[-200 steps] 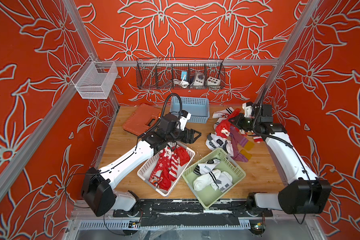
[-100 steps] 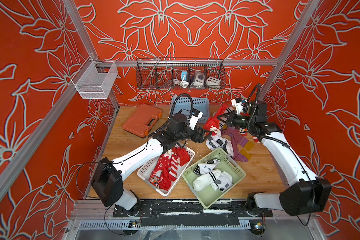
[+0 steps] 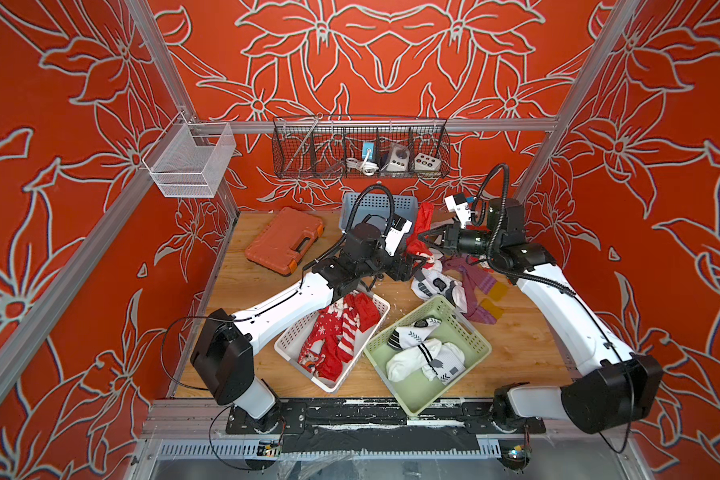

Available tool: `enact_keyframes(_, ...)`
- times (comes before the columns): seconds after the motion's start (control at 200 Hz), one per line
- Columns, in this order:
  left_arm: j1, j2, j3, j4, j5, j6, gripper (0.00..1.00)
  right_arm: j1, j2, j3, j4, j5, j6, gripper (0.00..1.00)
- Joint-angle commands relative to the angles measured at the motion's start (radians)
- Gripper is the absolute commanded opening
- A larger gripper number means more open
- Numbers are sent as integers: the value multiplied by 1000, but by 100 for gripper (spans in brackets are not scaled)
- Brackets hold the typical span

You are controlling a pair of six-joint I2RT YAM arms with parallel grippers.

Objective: Sort the socks into the basket by color
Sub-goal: Place the sock in the bin.

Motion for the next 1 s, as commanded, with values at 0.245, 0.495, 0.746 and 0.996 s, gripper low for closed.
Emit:
enact_keyframes(0.245, -8, -32, -9, 30, -131, 51, 67, 39, 21, 42, 31, -73, -10, 0)
enact_keyframes(0.495, -8, -62, -12, 9, -124, 53, 8, 52, 34, 62, -11, -68, -40, 0)
enact_keyframes(0.746, -7, -148, 5, -237, -146, 12, 0, 50, 70, 168, -170, -22, -151, 81)
enact_keyframes(0.996, 9, -260, -40, -595, -188, -131, 0, 32, 113, 209, -248, 36, -197, 98)
